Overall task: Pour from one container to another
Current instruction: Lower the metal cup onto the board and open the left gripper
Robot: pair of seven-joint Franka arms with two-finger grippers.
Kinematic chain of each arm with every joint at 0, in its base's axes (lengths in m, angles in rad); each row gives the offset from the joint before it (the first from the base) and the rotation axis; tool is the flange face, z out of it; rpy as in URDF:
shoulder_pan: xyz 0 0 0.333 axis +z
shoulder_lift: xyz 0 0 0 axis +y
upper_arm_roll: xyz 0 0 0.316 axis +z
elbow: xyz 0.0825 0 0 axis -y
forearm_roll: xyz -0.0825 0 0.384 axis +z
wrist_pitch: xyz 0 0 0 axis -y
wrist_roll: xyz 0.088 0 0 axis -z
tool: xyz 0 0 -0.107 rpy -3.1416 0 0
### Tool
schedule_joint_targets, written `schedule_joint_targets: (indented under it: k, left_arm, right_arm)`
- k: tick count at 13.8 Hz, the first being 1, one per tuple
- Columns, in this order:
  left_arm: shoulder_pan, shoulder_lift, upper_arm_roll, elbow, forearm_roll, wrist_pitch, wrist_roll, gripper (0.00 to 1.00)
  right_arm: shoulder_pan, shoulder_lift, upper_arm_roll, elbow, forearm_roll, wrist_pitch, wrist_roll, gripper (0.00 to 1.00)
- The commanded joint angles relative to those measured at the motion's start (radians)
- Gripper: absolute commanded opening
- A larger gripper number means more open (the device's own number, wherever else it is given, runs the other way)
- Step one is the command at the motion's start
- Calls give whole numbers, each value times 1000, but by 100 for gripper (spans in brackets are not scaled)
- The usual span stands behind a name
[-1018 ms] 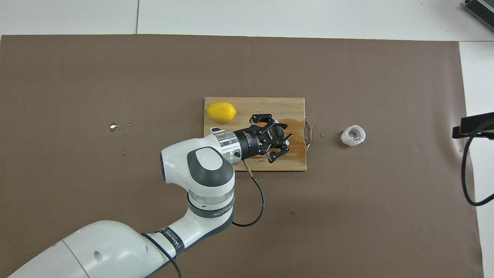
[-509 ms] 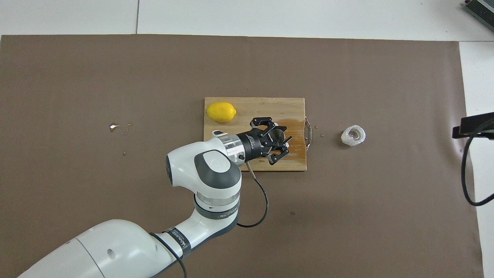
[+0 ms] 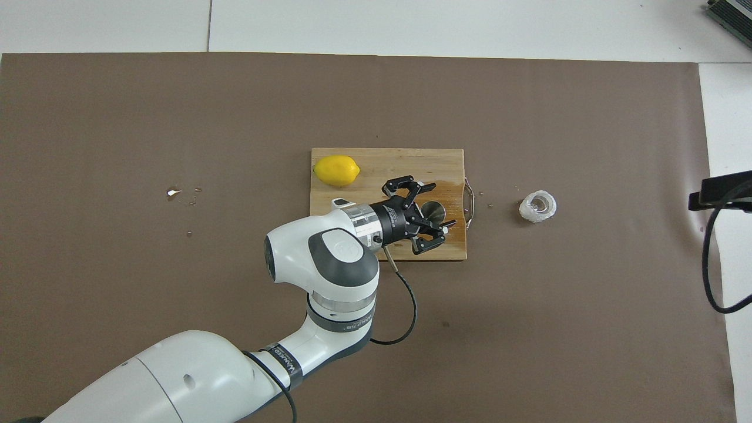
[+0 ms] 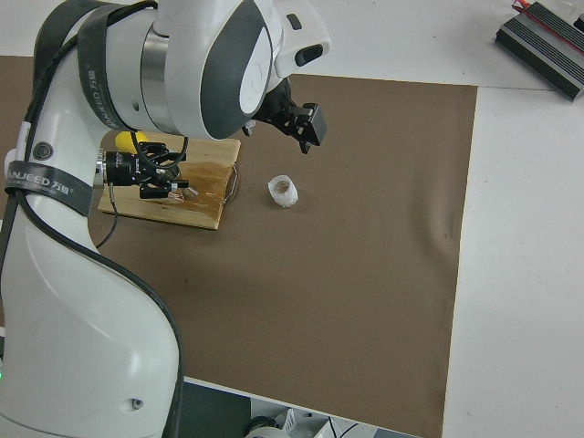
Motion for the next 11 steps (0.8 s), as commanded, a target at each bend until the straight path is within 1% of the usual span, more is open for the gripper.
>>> schedule_joint_targets:
  k: [1,4,6,8,9,11]
  left_arm:
    - [-14,14,14,28,-30,14,37,100]
    - [-7,-1,12,31,-31,-9,34,100]
    - [-4,-27,11,33,-25,-32,26,100]
    - [8,-87,15,31,-16,-67,22,100]
    - [40,-123,15,21,-1,-78,20,100]
    - [74,-176,14,-5,65,-127,15,100]
  right_arm:
    - [-5,-7,-3,4,11,-18,-17,100]
    - [-5,-7,-3,4,11,-16,-17,100]
    - [-13,-7,-11,4,11,-18,-18,100]
    - [-13,-9,-17,2,11,-31,-18,100]
    - [-11,-9,-16,2,11,-33,-18,100]
    - [-10,-15,-13,4,11,-39,-21,100]
